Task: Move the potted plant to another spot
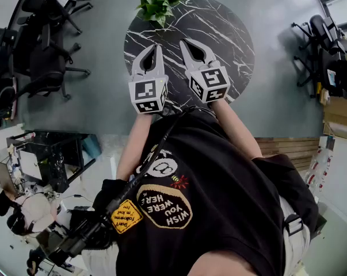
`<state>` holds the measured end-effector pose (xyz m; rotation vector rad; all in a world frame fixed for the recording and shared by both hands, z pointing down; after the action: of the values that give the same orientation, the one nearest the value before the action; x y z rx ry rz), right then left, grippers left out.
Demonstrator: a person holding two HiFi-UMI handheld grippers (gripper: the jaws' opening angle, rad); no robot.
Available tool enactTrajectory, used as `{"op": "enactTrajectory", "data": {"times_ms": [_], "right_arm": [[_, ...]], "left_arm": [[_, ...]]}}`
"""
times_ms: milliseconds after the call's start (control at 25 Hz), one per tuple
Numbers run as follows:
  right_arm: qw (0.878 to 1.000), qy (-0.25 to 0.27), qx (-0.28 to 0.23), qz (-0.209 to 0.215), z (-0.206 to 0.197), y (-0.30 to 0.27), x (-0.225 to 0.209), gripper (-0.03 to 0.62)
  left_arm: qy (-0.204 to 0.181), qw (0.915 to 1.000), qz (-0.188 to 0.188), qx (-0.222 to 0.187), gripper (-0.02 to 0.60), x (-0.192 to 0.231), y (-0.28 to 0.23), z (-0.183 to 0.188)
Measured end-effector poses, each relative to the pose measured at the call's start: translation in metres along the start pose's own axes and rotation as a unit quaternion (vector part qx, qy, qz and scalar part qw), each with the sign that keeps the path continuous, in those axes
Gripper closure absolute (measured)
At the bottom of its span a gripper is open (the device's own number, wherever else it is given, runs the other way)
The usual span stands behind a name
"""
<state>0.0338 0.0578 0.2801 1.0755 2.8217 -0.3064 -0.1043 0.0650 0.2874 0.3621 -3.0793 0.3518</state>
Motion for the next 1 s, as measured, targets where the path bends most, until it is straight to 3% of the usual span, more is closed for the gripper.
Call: {"op": "enactTrajectory", "data": {"times_ms": [1000], "right_arm": [[0.999,-0.011,0.032,0.018,-0.027,-0.021,-0.005,0.592]], "left_arm": [[0.008,0.9999,0.003,0.015,0.578,0.008,-0.013,-0.019]]}}
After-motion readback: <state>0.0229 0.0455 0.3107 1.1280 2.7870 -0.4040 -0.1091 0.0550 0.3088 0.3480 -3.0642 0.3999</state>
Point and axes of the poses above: the fingertips, and each gripper's own axes: y backward along the fingers, x to its left, z out of its top, the point moved 7 cm from there along y, backward along the fingers, and after that the axes turned 13 degrees about z, right-handed, at the moved point
